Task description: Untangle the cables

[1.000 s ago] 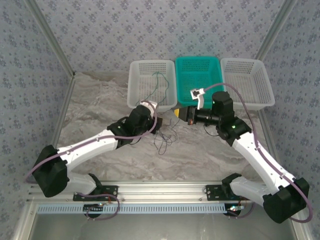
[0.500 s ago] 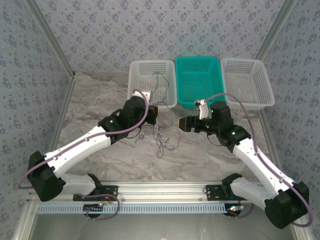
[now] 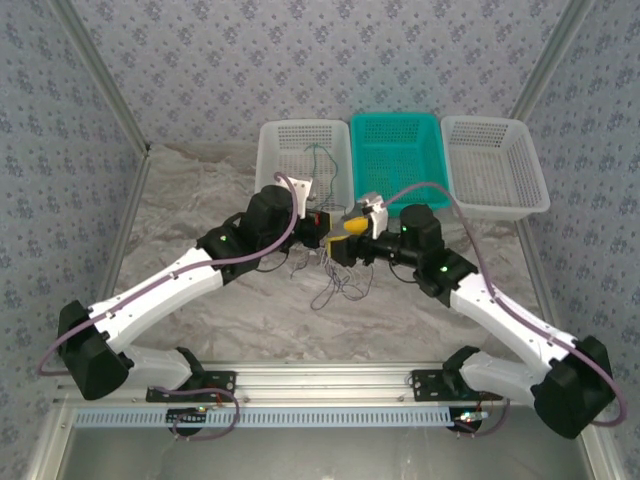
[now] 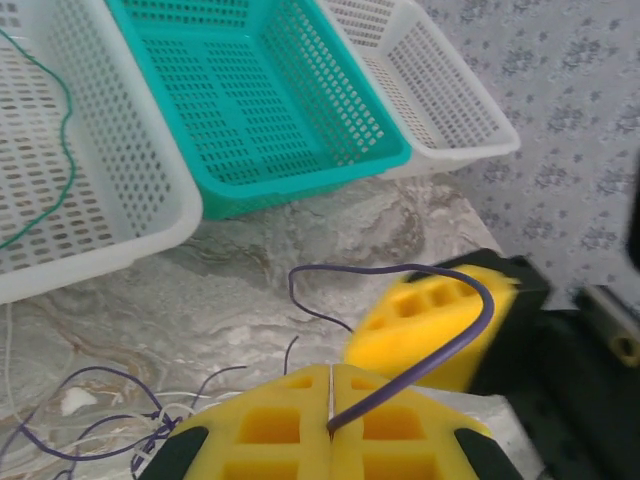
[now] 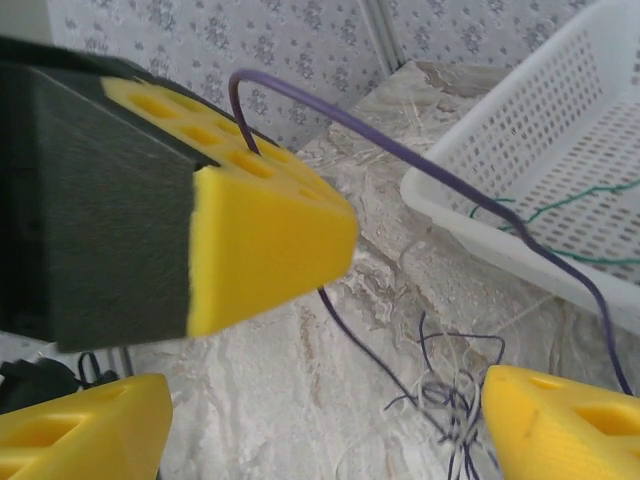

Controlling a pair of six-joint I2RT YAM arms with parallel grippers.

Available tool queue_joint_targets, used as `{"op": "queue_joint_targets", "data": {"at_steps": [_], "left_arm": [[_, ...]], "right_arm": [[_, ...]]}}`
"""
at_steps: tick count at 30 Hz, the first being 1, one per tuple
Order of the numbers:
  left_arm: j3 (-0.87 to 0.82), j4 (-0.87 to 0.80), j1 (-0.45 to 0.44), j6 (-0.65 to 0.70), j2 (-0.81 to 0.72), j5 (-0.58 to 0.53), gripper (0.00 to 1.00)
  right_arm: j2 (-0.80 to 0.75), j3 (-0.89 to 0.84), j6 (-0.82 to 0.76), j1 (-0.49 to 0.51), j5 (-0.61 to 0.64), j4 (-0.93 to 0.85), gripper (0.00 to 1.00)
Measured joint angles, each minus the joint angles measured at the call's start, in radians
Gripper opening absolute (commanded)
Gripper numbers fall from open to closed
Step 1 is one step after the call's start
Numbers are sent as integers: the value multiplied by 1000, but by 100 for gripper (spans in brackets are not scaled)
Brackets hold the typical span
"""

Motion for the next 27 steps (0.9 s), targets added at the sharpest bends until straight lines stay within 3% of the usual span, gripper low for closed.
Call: {"op": "queue_joint_targets", "data": {"at_steps": [2, 3, 5, 7, 11, 17, 23, 27], "left_arm": [[0, 2, 0, -6, 0, 16, 0], [0, 2, 0, -10, 0, 23, 0], [1, 4, -1, -14, 0, 34, 0], [4, 5, -1, -14, -2, 37, 0], [3, 4, 0, -14, -13, 14, 32], [-166, 81, 1, 29, -161, -49, 48], [-335, 221, -6, 115, -237, 153, 74], [-340, 224, -14, 195, -219, 188, 94]], "right_arm": [[42, 0, -40, 12, 8, 55, 74], [56, 0, -50, 16, 13, 76, 64], [89, 0, -70, 27, 19, 126, 29], [113, 0, -68, 35, 30, 163, 1], [130, 0, -47, 42, 33, 205, 0], [115, 0, 21, 32, 40, 202, 0], [82, 11, 96, 1, 13, 186, 0], [82, 51, 158, -3, -25, 164, 0]]}}
